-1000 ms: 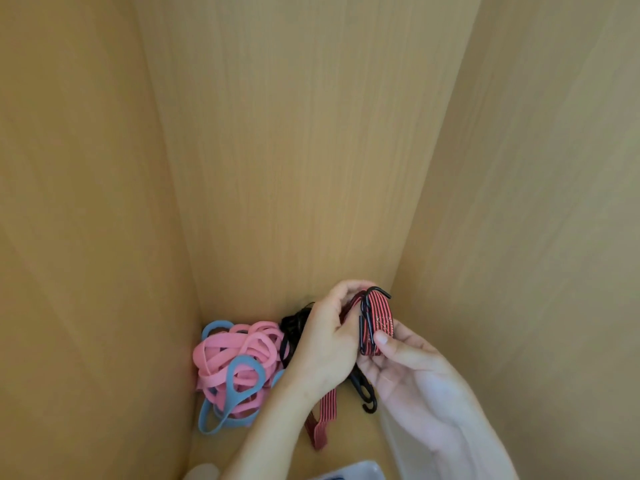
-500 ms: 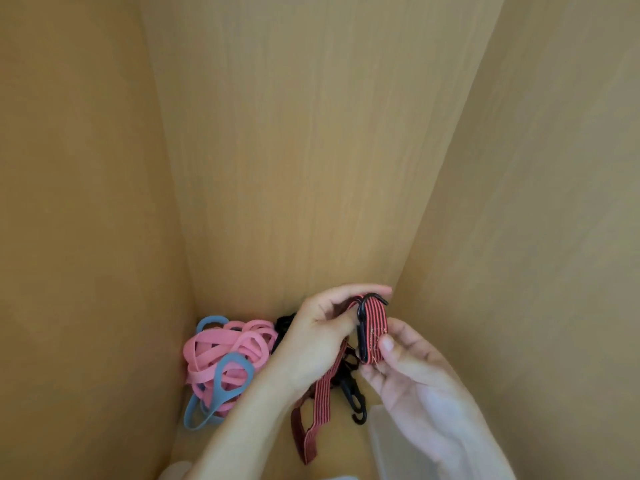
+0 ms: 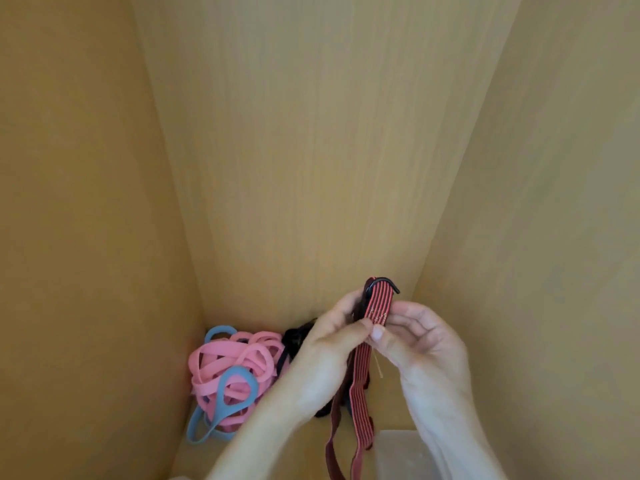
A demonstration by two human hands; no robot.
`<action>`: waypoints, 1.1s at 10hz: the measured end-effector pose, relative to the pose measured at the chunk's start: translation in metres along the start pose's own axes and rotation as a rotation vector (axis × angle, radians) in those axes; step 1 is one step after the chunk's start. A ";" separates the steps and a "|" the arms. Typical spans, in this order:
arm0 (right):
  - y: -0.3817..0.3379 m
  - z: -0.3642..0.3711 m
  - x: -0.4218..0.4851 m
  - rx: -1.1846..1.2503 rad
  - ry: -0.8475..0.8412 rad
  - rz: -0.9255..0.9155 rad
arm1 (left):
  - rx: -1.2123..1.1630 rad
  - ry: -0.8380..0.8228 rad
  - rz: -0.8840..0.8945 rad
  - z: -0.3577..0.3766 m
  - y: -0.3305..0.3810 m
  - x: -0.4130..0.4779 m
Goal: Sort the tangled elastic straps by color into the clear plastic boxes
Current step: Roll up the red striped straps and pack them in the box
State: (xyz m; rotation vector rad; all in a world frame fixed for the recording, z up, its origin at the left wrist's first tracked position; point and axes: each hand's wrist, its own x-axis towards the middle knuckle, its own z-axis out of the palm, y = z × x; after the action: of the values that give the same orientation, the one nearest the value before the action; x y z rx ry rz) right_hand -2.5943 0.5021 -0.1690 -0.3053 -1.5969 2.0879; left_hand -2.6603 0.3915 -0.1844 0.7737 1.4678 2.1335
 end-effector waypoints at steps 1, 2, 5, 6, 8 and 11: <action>0.003 0.001 0.008 -0.264 0.025 -0.125 | 0.164 0.045 -0.001 0.000 -0.002 -0.001; 0.007 0.002 0.012 -0.577 0.061 -0.314 | 0.203 0.103 -0.005 -0.004 -0.004 -0.002; -0.004 -0.001 0.018 -0.389 -0.299 -0.177 | 0.276 0.173 -0.028 -0.015 -0.001 -0.008; 0.002 0.001 0.019 -0.455 -0.280 -0.239 | 0.319 0.175 -0.055 -0.016 -0.003 -0.010; 0.014 -0.005 0.020 -0.461 -0.256 -0.236 | 0.312 0.132 -0.098 -0.020 -0.008 -0.011; 0.028 0.001 0.013 -0.695 -0.151 -0.599 | 0.251 0.112 -0.145 -0.025 -0.014 -0.012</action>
State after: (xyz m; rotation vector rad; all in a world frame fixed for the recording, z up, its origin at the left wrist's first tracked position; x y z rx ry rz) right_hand -2.6129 0.5030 -0.1937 0.1104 -2.1384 1.0955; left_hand -2.6673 0.3721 -0.2068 0.6180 1.8175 1.9360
